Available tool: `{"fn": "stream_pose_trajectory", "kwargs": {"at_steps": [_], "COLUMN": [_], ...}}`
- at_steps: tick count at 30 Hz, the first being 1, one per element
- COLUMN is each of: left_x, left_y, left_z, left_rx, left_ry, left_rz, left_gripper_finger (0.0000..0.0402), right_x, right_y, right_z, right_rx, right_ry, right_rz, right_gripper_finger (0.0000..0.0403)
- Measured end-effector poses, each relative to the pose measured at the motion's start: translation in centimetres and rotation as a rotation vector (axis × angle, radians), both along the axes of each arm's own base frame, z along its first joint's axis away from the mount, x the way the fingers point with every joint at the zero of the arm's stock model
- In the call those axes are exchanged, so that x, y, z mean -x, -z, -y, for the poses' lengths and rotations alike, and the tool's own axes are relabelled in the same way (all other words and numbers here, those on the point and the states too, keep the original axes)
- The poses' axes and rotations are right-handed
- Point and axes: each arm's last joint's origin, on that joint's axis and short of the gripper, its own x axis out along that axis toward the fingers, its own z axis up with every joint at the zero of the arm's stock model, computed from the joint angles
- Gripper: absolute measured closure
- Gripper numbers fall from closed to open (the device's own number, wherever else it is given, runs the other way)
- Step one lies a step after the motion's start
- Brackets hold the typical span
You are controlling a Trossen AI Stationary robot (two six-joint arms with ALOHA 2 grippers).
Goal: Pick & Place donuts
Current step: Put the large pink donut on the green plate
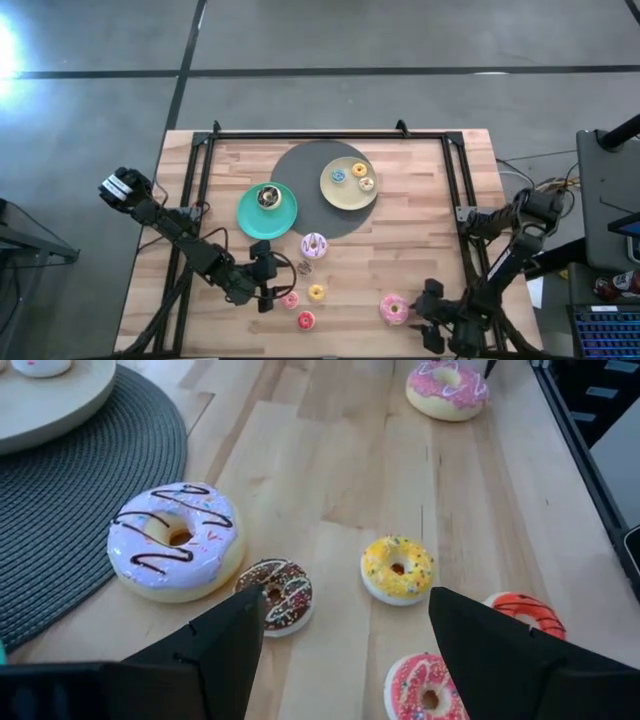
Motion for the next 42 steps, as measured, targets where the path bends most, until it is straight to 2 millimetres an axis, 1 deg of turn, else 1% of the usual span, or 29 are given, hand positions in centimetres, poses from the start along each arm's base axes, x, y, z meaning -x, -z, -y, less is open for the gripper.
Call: {"fn": "stream_pose_trajectory", "kwargs": {"at_steps": [4, 12, 18, 24, 28, 32, 36, 39, 42], "left_x": [0.0, 0.0, 0.0, 0.0, 0.0, 0.0, 0.0, 0.0, 0.0], "left_y": [0.0, 0.0, 0.0, 0.0, 0.0, 0.0, 0.0, 0.0, 0.0], "left_z": [0.0, -0.1, -0.1, -0.1, 0.0, 0.0, 0.0, 0.0, 0.0], "left_rx": [0.001, -0.002, -0.006, -0.006, 0.000, 0.001, -0.001, -0.001, -0.002], "left_ry": [0.000, -0.001, 0.001, 0.002, 0.008, 0.008, 0.008, 0.008, 0.008], "left_rz": [0.001, 0.000, 0.000, -0.001, -0.004, -0.005, -0.005, -0.005, -0.005], "left_gripper_finger": [0.0145, 0.0145, 0.0145, 0.0145, 0.0145, 0.0145, 0.0145, 0.0145, 0.0145], "right_x": [-0.4, -1.1, -2.1, -2.9, -2.6, -2.5, -2.5, -3.0, -3.9], "right_y": [0.5, 0.5, 1.2, 1.2, 0.5, -0.8, -1.5, -1.8, -1.8], "right_z": [-0.2, -0.5, -0.2, 0.4, 0.8, 0.8, 1.1, 1.5, 2.0], "right_rx": [0.031, 0.112, 0.163, 0.195, 0.210, 0.199, 0.219, 0.234, 0.237], "right_ry": [0.006, -0.029, -0.017, -0.007, -0.009, -0.024, -0.028, -0.016, -0.011], "right_rz": [0.013, 0.076, 0.075, 0.066, 0.049, 0.095, 0.130, 0.141, 0.125], "right_gripper_finger": [0.0152, 0.0152, 0.0152, 0.0152, 0.0152, 0.0153, 0.0150, 0.0147, 0.0148]}}
